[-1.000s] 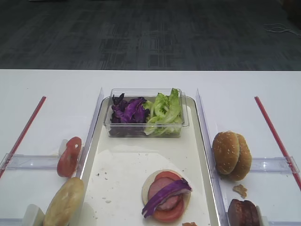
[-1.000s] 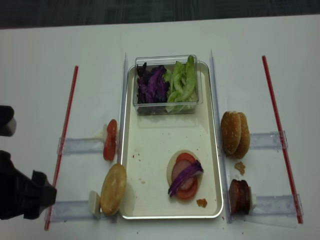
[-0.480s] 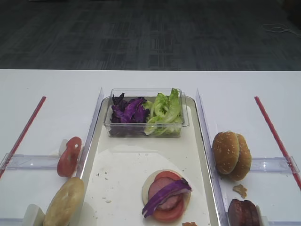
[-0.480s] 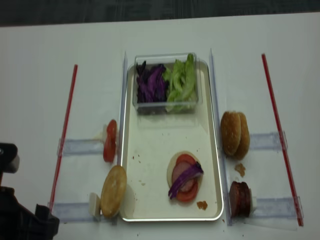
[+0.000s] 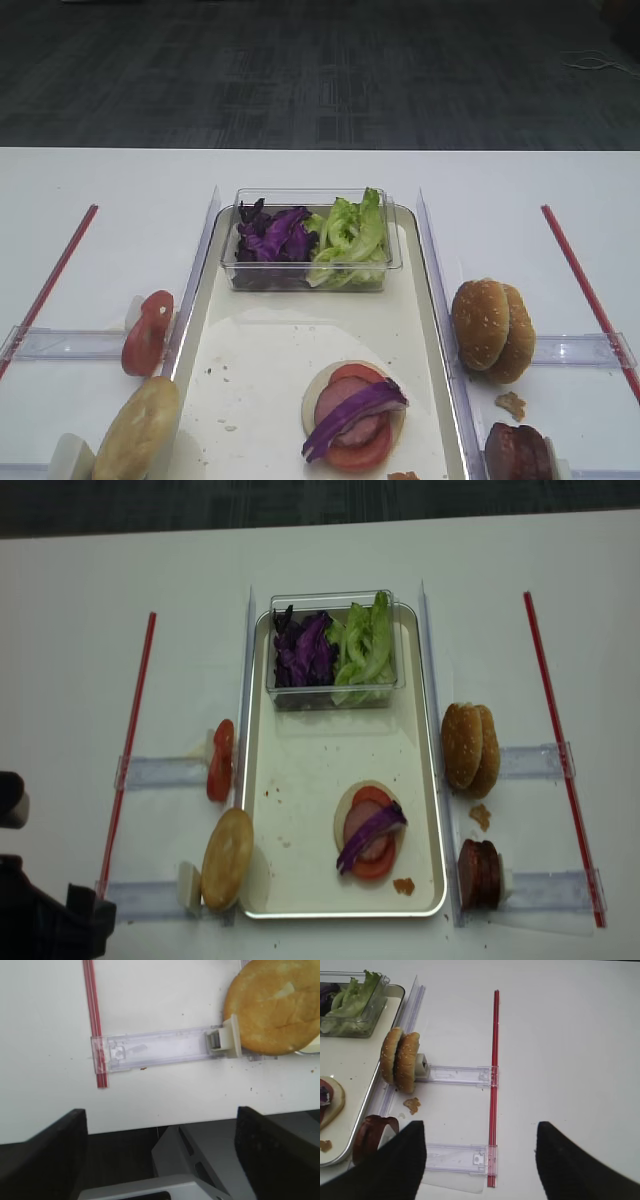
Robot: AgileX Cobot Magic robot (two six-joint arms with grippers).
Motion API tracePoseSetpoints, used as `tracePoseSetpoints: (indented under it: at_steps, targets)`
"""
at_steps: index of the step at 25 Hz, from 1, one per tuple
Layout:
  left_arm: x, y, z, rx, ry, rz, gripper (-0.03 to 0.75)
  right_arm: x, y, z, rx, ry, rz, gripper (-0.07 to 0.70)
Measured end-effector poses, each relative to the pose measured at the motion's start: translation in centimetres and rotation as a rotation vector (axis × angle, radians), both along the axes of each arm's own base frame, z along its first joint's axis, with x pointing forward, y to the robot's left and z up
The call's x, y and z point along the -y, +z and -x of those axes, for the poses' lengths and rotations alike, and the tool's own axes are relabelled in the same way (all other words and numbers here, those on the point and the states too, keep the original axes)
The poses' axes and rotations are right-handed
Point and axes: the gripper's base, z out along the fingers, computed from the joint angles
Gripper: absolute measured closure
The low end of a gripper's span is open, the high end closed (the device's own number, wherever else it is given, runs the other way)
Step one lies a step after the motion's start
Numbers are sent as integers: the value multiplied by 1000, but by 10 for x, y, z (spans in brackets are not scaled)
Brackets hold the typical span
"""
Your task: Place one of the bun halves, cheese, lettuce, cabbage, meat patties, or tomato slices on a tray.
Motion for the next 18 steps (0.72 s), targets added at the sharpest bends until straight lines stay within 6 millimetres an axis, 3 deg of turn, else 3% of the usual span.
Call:
tracePoseSetpoints:
  at_steps: [18]
  targets:
    - [-1,-2,0,1,24,-5,157,0,0,0,0,0,0,142]
